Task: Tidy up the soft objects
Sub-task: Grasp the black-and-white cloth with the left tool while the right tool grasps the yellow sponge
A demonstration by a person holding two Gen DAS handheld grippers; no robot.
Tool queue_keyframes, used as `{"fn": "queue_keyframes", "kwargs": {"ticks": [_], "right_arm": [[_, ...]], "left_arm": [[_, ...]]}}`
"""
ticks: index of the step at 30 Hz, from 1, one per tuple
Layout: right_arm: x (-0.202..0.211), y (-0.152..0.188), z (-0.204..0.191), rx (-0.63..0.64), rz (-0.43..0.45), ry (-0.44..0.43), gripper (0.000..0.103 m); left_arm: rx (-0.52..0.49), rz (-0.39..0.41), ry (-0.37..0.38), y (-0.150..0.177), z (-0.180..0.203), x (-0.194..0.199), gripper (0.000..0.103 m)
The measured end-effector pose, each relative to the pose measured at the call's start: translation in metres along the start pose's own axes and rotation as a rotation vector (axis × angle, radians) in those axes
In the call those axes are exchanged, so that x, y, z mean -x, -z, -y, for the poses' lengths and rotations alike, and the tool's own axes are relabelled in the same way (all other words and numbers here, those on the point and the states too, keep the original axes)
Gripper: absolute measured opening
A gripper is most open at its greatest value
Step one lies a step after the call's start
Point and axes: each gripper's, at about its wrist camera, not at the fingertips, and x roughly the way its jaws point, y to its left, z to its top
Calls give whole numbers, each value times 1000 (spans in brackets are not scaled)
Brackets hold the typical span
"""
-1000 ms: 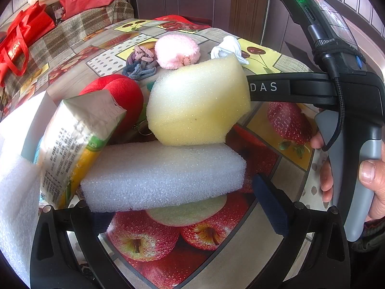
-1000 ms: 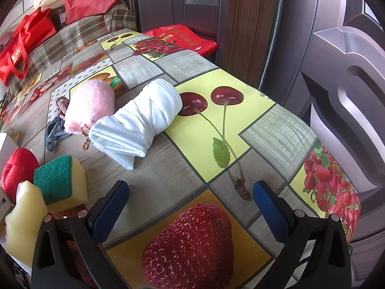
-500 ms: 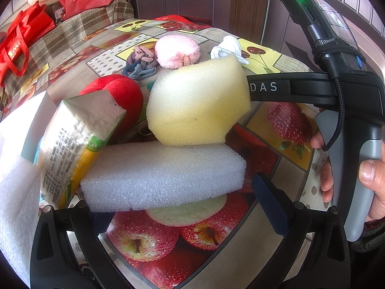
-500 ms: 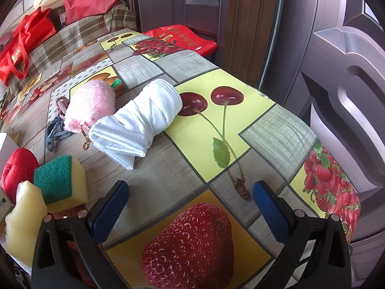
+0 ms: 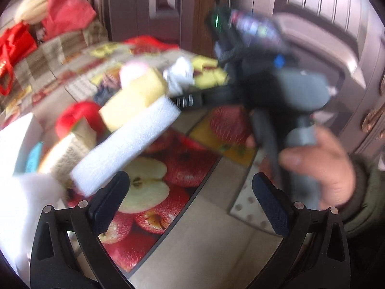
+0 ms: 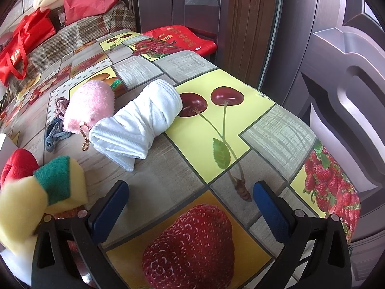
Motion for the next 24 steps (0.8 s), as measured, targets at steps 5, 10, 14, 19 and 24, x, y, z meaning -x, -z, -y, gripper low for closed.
{"fn": "queue_keyframes", "kwargs": {"ticks": [5, 10, 14, 19, 24], "right_arm": [[0, 0, 0, 1, 0, 1, 103], [0, 0, -1, 1, 0, 1, 103], [0, 0, -1, 0, 0, 1, 103], [0, -1, -1, 1, 0, 1, 103], [0, -1, -1, 1, 0, 1, 103]], "left_arm": [[60, 169, 51, -3, -8, 55, 103], [186, 349, 51, -13, -45, 122, 103], [276, 430, -29, 1, -92, 166, 103], [271, 295, -166, 24, -108, 167, 103], [243, 121, -143, 44, -93, 126, 103]]}}
